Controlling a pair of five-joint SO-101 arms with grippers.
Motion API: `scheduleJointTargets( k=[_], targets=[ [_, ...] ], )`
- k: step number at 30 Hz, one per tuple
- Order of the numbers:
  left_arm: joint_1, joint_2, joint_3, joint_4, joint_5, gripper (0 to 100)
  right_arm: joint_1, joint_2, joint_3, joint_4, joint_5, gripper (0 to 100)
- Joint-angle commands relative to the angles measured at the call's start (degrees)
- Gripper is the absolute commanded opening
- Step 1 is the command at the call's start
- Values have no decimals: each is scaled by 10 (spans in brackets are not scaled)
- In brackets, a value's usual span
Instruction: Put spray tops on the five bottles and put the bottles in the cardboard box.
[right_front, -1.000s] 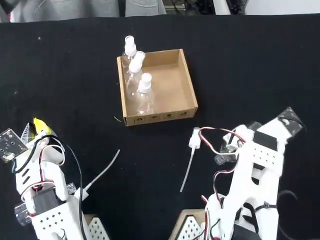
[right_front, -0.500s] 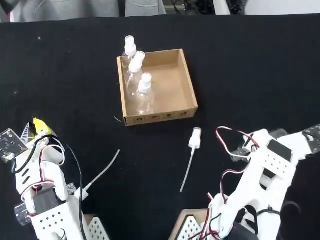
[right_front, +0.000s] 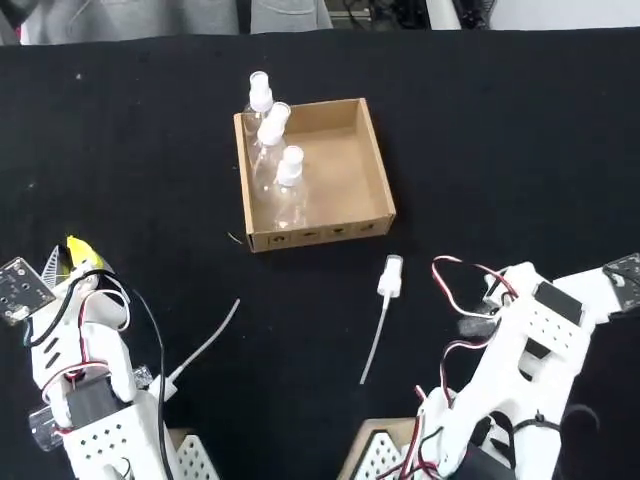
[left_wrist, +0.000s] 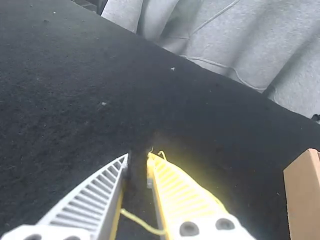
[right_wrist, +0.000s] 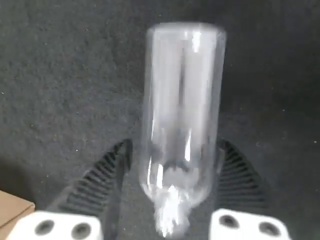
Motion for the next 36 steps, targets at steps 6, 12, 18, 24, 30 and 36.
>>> scheduleJointTargets(
  k=[6, 12, 18, 24, 30, 36],
  targets=[
    [-3, -3, 13, -13, -4, 54, -13, -25, -1, -9, -2, 293],
    [-4, -3, 13, -13, -4, 54, -13, -29, -12, -6, -2, 293],
    [-4, -3, 13, -13, -4, 54, -13, -29, -73, 82, 52, 293],
    [-3, -3, 13, -13, -4, 54, -13, -29, -141, 160, 87, 293],
    [-2, -3, 13, -13, -4, 54, -13, -29, -167, 200, 147, 293],
    [-2, -3, 13, -13, -5, 54, -13, -29, -195, 237, 241, 293]
  ],
)
